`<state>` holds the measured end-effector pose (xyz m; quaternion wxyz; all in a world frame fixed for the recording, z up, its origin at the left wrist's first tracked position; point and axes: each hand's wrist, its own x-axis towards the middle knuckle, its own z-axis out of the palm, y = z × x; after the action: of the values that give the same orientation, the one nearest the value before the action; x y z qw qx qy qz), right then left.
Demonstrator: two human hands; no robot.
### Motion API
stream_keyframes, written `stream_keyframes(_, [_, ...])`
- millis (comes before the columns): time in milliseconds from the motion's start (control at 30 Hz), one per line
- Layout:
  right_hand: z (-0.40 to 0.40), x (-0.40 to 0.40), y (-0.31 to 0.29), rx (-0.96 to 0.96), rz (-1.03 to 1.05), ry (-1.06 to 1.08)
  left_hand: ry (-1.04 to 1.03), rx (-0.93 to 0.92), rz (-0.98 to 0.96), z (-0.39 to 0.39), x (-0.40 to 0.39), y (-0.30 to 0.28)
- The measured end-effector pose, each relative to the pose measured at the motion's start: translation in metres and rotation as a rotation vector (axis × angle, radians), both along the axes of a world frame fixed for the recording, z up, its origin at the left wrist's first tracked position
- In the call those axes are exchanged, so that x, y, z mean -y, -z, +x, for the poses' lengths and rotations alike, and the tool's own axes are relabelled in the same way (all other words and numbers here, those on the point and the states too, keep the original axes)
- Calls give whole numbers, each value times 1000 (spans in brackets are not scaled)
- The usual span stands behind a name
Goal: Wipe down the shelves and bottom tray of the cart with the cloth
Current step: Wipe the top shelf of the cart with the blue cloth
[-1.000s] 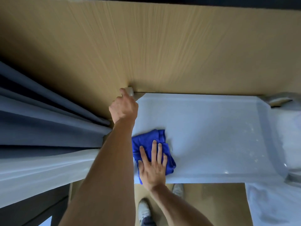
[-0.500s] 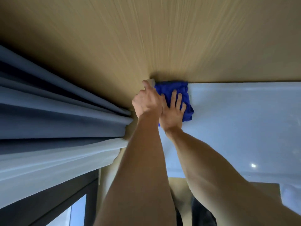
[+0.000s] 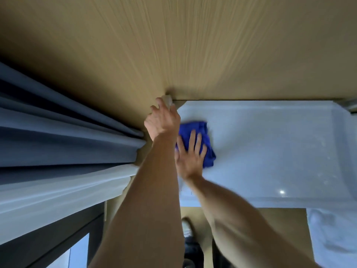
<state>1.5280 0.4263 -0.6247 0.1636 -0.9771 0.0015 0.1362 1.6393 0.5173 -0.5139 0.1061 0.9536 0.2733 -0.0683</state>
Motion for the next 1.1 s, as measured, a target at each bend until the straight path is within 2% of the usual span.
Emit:
stream_keyframes(100, [95, -22, 2, -44, -30, 43, -2, 3, -15, 1, -2, 4])
stream_keyframes(167, [108, -30, 6, -20, -101, 60, -6, -1, -15, 2, -2, 5])
stream_keyframes(300, [22, -15, 1, 71, -51, -92, 15, -7, -50, 1, -1, 3])
stream_keyframes(433, [-102, 31, -13, 46, -50, -299, 33, 5, -4, -4, 1, 2])
stream_keyframes(567, [-123, 46, -10, 27, -72, -422, 26, 11, 17, -3, -1, 2])
stream_keyframes(733, [-86, 38, 0, 47, -37, -386, 32, -3, 49, -2, -1, 7])
stream_keyframes(900, [7, 6, 6, 80, -28, -79, 24, 1, 75, 0, -2, 13])
stream_keyframes(1000, [-3, 0, 9, 66, -45, -2, 18, -2, 79, 0, -3, 13])
stream_keyframes(1100, [-46, 29, 13, 143, -87, 40, 29, 12, 86, -1, 0, 13])
